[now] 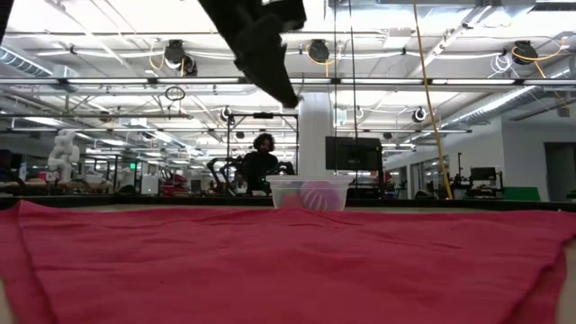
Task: Pick and placing Produce into tupperware
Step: Put the left red strawberry into the transparent bin
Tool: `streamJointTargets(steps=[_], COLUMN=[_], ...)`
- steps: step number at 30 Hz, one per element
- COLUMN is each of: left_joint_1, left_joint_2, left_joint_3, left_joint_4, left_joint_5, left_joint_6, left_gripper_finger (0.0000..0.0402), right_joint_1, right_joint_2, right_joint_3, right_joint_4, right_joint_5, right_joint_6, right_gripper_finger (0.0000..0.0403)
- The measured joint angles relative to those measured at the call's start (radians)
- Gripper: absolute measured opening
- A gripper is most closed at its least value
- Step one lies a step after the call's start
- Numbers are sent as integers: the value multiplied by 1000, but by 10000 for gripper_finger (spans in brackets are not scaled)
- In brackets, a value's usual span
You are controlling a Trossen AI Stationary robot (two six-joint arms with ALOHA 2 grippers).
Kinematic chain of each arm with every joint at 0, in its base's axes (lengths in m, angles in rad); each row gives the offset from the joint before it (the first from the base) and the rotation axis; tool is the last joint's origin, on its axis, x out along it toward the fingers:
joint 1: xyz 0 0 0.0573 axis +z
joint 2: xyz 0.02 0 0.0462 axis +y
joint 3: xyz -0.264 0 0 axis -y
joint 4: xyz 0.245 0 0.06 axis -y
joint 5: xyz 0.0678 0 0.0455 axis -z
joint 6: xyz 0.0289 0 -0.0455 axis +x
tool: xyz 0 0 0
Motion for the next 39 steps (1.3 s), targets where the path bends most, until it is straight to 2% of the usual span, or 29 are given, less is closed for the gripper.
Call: streamJointTargets(steps=[13,17,29,39], left_joint_1=[94,116,154,153], left_joint_2=[290,361,368,368], left_joint_3=[180,237,247,247], left_joint_4=[-21,-77,-86,-95], left_joint_5=[81,91,85,85], left_joint_6=[110,110,45,53], left_gripper_finger=[125,125,125,126], right_joint_1=[-166,-190,-217,-217], right_joint_2=[-133,-140,-127,-101], right_joint_3=[0,0,0,0], right_joint_4=[13,8,2,2], right_joint_5=[5,57,79,79], right_joint_6=[-113,-138,-176,-181], right_gripper_finger=[157,157,157,157])
